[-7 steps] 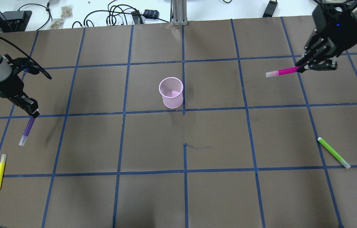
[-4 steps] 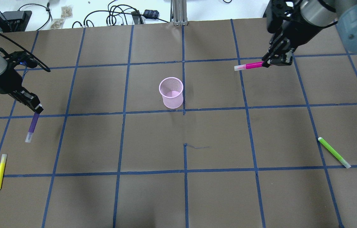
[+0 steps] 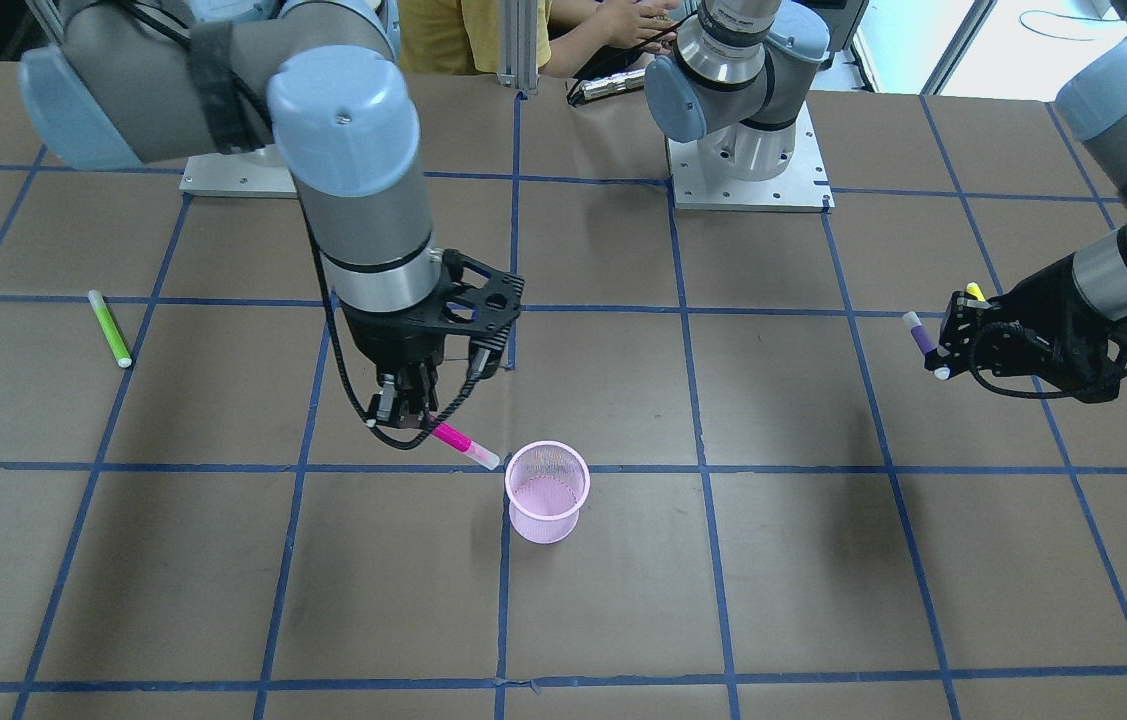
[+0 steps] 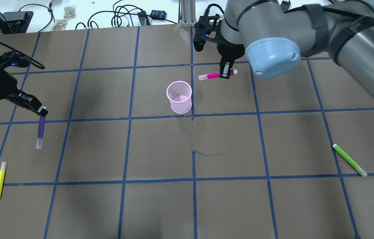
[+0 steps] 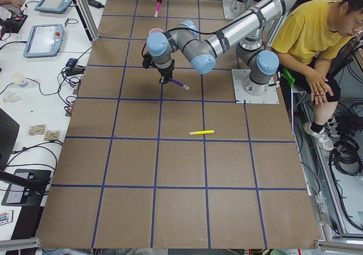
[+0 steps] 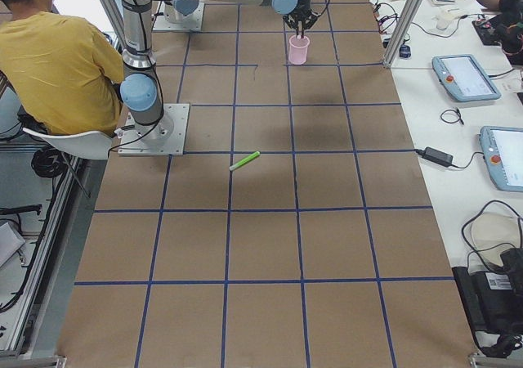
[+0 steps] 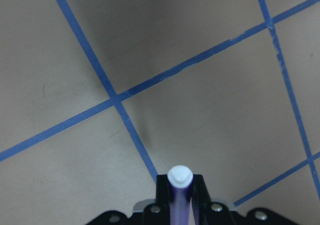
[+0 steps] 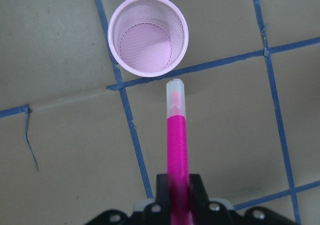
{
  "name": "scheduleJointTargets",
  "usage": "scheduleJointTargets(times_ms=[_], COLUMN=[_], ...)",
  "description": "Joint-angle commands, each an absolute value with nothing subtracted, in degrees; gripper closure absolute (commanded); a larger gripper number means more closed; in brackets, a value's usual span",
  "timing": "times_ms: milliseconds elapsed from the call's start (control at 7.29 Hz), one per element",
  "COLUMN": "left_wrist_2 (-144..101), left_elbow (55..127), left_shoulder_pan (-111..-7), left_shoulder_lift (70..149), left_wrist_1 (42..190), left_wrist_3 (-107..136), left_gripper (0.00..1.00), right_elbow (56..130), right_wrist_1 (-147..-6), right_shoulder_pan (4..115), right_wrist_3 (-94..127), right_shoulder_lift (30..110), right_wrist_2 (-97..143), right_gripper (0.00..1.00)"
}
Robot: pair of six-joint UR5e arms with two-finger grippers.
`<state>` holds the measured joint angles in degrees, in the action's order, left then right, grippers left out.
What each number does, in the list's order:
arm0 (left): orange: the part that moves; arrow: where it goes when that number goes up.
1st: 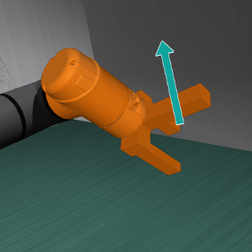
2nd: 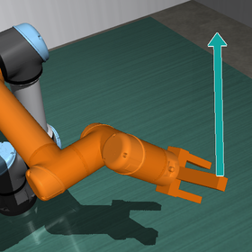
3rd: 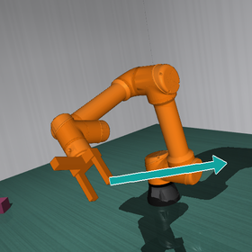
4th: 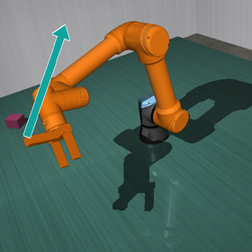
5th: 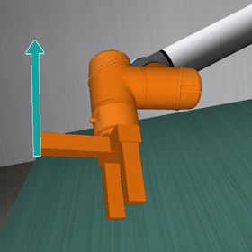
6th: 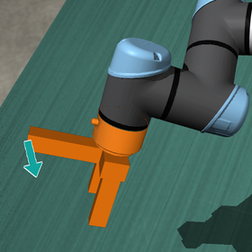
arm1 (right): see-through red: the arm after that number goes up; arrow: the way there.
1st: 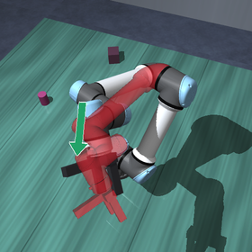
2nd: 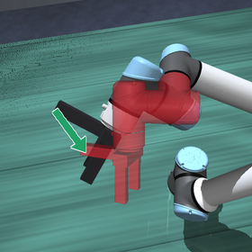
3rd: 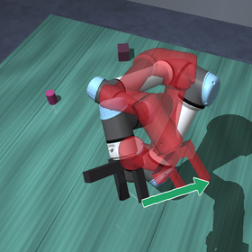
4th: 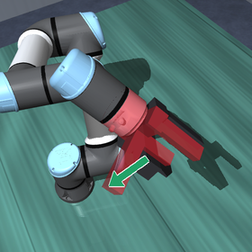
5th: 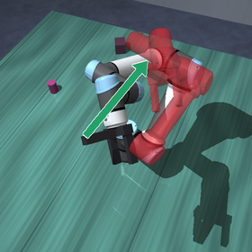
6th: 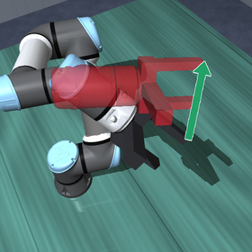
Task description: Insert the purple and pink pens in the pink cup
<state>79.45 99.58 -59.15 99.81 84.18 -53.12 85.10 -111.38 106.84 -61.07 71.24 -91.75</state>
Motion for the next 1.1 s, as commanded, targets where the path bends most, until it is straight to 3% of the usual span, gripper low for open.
scheduleJointTargets(times_ms=[0, 686, 961], left_wrist_2=[76.30, 69.91, 68.64], left_elbow=[99.58, 98.88, 99.23], left_shoulder_pan=[-57.67, -57.22, -57.13], left_shoulder_lift=[99.67, 98.80, 97.65], left_wrist_1=[84.37, 85.78, 86.04], left_wrist_3=[-53.35, -53.70, -54.22], left_gripper=[1.00, 1.00, 1.00], right_elbow=[77.81, 75.59, 75.50], right_wrist_1=[-107.87, -106.08, -106.35], right_shoulder_pan=[112.31, 115.84, 117.33], right_wrist_3=[-59.33, -58.45, -58.36], right_shoulder_lift=[64.45, 59.77, 58.02], right_wrist_2=[-97.54, -103.89, -104.67], right_gripper=[0.90, 0.87, 0.79])
